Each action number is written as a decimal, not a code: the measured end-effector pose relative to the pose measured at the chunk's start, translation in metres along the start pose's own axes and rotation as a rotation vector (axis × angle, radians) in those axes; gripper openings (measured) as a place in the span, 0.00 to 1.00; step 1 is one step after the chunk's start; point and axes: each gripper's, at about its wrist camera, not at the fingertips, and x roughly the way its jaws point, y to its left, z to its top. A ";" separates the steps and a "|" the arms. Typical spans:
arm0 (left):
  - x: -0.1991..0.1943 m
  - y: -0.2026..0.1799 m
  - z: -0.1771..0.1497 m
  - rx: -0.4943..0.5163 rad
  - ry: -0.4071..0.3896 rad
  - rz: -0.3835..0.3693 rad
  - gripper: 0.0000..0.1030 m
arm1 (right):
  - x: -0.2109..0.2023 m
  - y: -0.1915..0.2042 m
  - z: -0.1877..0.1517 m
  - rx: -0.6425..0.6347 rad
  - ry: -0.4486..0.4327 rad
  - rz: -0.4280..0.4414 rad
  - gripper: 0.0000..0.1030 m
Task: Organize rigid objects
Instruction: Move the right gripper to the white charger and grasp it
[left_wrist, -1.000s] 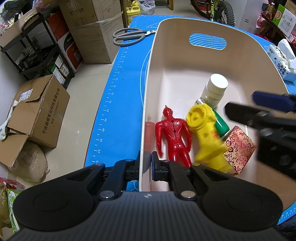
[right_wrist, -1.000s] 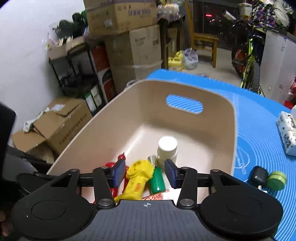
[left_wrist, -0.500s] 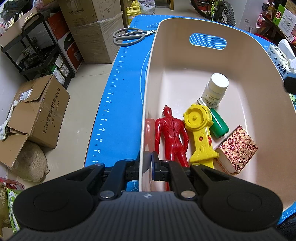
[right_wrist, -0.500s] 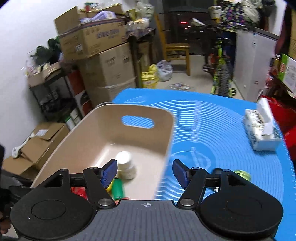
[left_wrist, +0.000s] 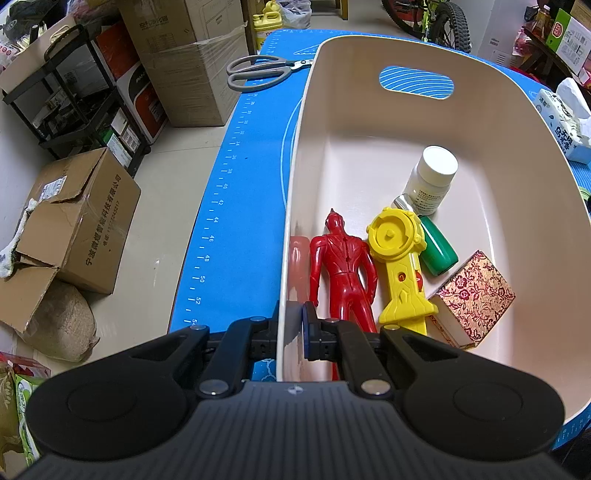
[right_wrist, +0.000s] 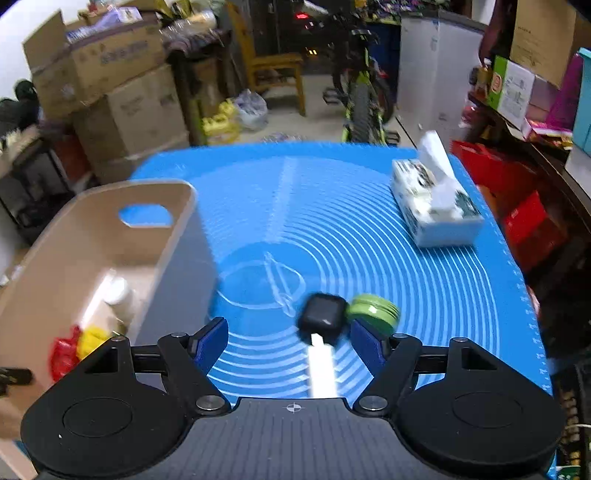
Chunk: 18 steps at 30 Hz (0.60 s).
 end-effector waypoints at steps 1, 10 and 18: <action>0.000 0.000 0.000 0.000 0.000 0.000 0.10 | 0.005 -0.003 -0.001 0.001 0.015 -0.009 0.76; 0.000 -0.002 0.000 0.000 0.000 0.000 0.10 | 0.042 -0.021 -0.016 -0.016 0.121 -0.060 0.76; 0.000 -0.002 0.000 0.002 0.000 0.001 0.10 | 0.065 -0.018 -0.022 -0.043 0.153 -0.057 0.74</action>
